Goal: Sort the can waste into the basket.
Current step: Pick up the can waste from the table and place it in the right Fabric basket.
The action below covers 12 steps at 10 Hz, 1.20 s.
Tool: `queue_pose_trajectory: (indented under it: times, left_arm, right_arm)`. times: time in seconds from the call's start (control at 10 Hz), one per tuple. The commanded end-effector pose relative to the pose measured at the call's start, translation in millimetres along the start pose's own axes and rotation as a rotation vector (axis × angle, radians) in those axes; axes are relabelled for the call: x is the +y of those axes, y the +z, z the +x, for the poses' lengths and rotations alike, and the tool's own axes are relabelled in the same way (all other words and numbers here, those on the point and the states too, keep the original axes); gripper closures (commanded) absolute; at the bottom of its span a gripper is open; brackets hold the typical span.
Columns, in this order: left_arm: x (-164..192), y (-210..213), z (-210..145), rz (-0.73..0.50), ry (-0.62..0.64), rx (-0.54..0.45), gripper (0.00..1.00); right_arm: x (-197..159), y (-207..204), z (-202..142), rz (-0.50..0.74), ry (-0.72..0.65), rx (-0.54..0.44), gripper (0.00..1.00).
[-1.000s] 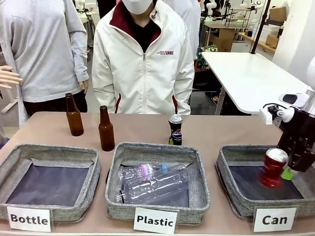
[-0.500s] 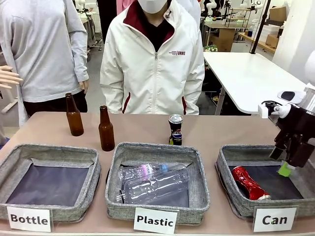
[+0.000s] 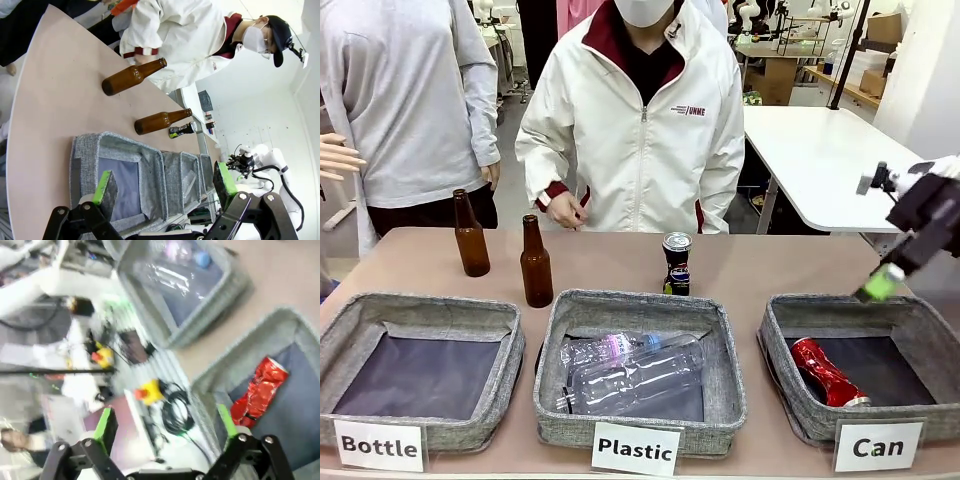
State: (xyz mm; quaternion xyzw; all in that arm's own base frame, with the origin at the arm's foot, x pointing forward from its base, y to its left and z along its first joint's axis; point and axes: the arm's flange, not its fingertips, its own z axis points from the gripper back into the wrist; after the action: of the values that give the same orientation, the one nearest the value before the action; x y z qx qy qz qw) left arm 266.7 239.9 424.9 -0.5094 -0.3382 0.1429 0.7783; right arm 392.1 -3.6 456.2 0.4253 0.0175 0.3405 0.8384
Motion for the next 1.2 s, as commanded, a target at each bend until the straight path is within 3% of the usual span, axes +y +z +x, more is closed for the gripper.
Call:
queue_pose_trajectory:
  times: [0.0,0.1,0.3,0.4,0.6,0.7,1.1]
  left_arm:
    - [-0.2,-0.9,0.4,-0.018,-0.022,-0.012,0.00]
    - [-0.2,-0.9,0.4,-0.018,-0.022,-0.012,0.00]
    - [-0.2,-0.9,0.4,-0.018,-0.022,-0.012,0.00]
    - [-0.2,-0.9,0.4,-0.018,-0.022,-0.012,0.00]
    - [-0.2,-0.9,0.4,-0.018,-0.022,-0.012,0.00]
    - [-0.2,-0.9,0.4,-0.018,-0.022,-0.012,0.00]
    - [-0.2,-0.9,0.4,-0.018,-0.022,-0.012,0.00]
  right_arm:
    - [-10.0,29.0,14.1,0.333,-0.460,-0.692,0.00]
    - [-17.7,41.0,8.3,0.362,-0.493,-0.867,0.00]
    - [-25.5,60.5,-12.0,0.299,-0.508,-1.188,0.00]
    - [-26.2,62.0,-18.7,0.278,-0.495,-1.212,0.00]
    - [-29.5,60.3,-20.6,0.175,-0.463,-1.208,0.00]
    - [-44.5,83.0,-28.8,0.284,-0.472,-0.796,0.00]
    - [-44.5,83.0,-28.8,0.284,-0.472,-0.796,0.00]
